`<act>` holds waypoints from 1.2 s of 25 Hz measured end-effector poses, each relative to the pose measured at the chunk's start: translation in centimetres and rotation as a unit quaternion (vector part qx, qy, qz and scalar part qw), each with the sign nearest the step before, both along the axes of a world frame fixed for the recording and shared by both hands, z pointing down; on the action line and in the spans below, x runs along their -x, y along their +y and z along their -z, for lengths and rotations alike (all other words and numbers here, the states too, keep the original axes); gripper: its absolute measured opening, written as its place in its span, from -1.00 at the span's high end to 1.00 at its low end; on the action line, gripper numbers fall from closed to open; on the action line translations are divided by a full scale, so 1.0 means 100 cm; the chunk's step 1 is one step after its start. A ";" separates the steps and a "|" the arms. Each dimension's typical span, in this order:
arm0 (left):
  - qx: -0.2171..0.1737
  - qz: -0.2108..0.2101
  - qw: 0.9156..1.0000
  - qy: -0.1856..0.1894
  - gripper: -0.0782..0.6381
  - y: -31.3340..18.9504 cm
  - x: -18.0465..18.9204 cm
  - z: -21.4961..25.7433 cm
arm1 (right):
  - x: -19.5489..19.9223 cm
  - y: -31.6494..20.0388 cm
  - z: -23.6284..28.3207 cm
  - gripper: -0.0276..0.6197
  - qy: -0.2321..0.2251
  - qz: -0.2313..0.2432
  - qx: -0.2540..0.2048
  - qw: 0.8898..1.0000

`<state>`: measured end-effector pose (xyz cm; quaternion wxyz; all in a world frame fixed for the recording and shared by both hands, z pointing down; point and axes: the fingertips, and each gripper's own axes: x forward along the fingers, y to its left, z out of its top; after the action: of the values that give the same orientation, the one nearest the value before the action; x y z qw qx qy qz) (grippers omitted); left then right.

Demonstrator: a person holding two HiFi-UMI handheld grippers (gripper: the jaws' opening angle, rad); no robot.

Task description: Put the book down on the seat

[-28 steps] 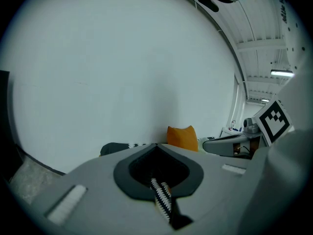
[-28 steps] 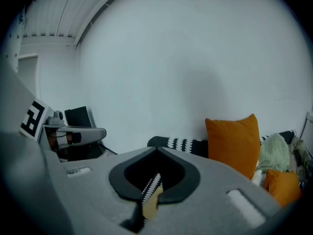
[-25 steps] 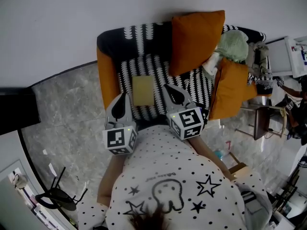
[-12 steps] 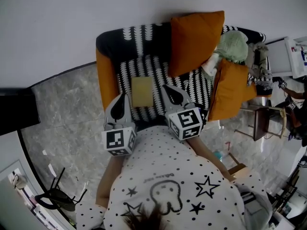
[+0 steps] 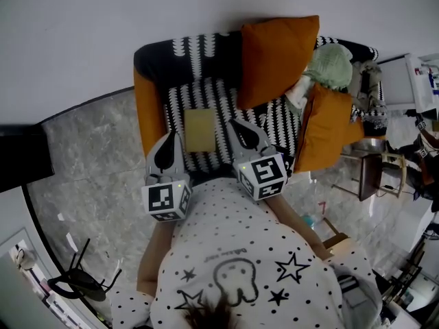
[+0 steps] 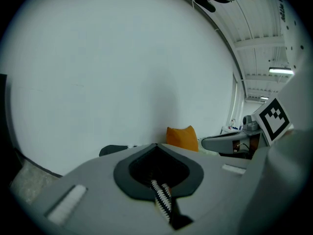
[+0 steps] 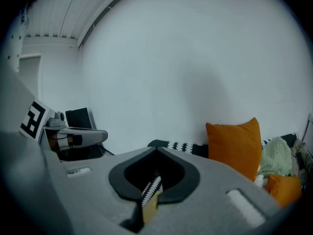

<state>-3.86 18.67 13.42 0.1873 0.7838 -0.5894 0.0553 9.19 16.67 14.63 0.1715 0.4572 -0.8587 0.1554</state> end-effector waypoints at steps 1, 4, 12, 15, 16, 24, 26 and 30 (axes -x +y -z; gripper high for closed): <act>-0.001 0.000 1.000 -0.001 0.77 -0.001 0.000 0.000 | 0.000 -0.001 0.001 0.92 0.000 0.000 -0.002 1.000; -0.003 0.002 1.000 0.000 0.77 -0.002 0.000 0.001 | -0.001 -0.002 0.001 0.92 -0.001 0.001 -0.003 1.000; -0.004 -0.002 1.000 0.003 0.77 -0.003 -0.002 0.002 | 0.002 -0.003 0.003 0.92 0.000 0.011 -0.005 1.000; -0.005 -0.002 1.000 0.004 0.77 -0.003 -0.003 0.002 | 0.002 -0.002 0.004 0.92 -0.001 0.011 -0.006 1.000; -0.006 -0.001 1.000 0.004 0.77 -0.002 -0.003 0.002 | 0.001 -0.002 0.004 0.92 -0.001 0.011 -0.007 1.000; -0.008 0.001 1.000 0.003 0.77 -0.001 -0.002 0.004 | 0.004 -0.001 0.003 0.92 -0.002 0.017 -0.006 1.000; -0.008 0.002 1.000 0.002 0.77 0.000 -0.002 0.004 | 0.004 0.000 0.003 0.92 -0.002 0.018 -0.005 1.000; -0.008 0.005 1.000 0.002 0.77 0.001 -0.002 0.004 | 0.002 0.000 0.003 0.92 -0.003 0.016 -0.008 1.000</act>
<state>-3.68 18.72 13.06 0.1822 0.7827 -0.5932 0.0477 8.94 16.69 14.29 0.1684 0.4440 -0.8677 0.1473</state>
